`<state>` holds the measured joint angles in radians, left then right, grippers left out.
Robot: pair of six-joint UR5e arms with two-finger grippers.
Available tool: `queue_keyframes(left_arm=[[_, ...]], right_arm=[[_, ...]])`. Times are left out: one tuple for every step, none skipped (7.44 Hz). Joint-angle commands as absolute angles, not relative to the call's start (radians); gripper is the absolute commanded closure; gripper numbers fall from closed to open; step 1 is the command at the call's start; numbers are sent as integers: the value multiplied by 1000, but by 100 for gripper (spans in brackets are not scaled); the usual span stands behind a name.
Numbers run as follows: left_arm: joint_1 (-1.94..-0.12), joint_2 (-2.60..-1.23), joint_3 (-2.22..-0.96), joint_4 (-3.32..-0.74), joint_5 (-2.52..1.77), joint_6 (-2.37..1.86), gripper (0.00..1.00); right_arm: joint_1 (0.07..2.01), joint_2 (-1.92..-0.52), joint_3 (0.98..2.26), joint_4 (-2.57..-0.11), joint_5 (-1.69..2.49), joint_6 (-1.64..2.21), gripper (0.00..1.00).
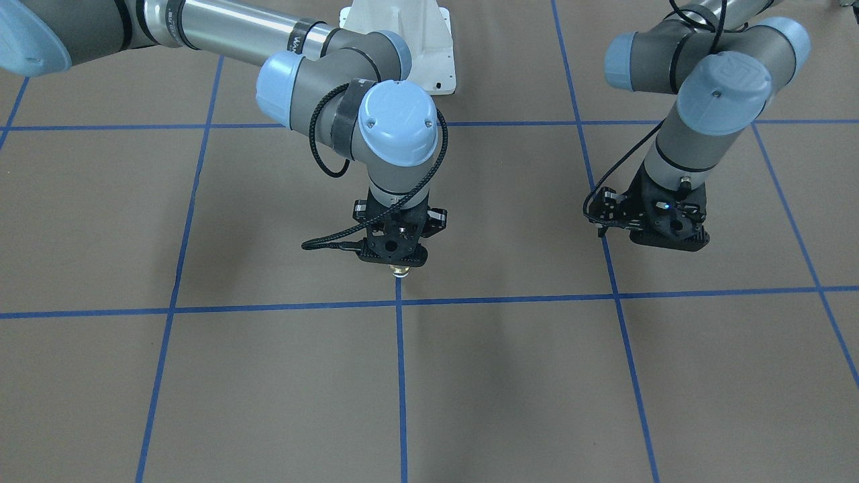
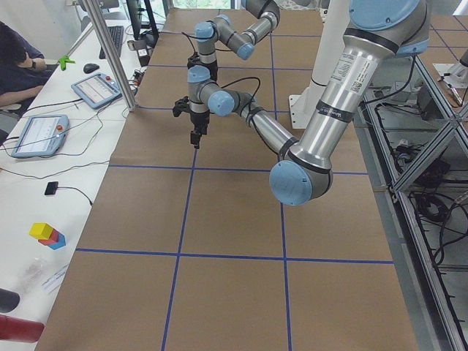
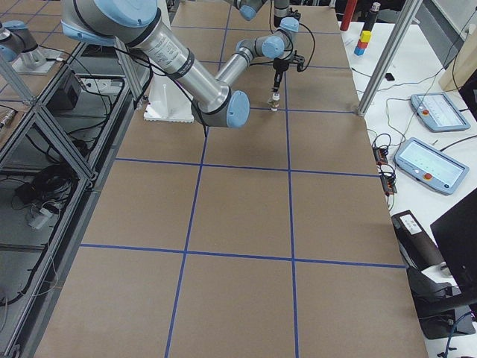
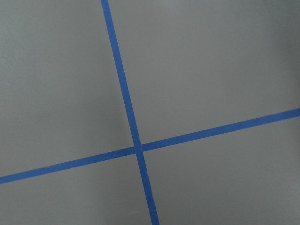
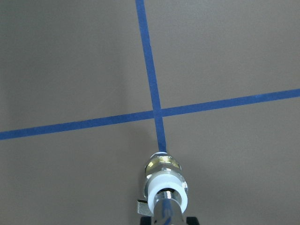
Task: Assemble PPR valve and pipe with both arms
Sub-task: 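Lower the silver fitting onto the top of the white valve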
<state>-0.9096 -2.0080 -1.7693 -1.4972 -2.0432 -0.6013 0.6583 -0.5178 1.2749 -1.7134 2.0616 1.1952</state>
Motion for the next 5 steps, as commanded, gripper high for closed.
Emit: queue_keyframes(left_arm=[[-910,-2008,-1769,-1497,-2042,-600,0],[-910,-2008,-1769,-1497,-2043,-601,0],[-910,-2008,-1769,-1497,-2043,-600,0],[-910,-2008,-1767,-1497,-2042,-601,0],[-910,-2008,-1767,-1497,-2042,-601,0]], right_arm=[[660,-520,1275,-1712,2060,1195,100],[660,-522,1275,-1712,2060,1200,100],[660,-520,1276,-1712,2062,1203,100],[660,-522,1275,-1710,2062,1203,100],[658,-522,1275,-1709,2062,1203,100]])
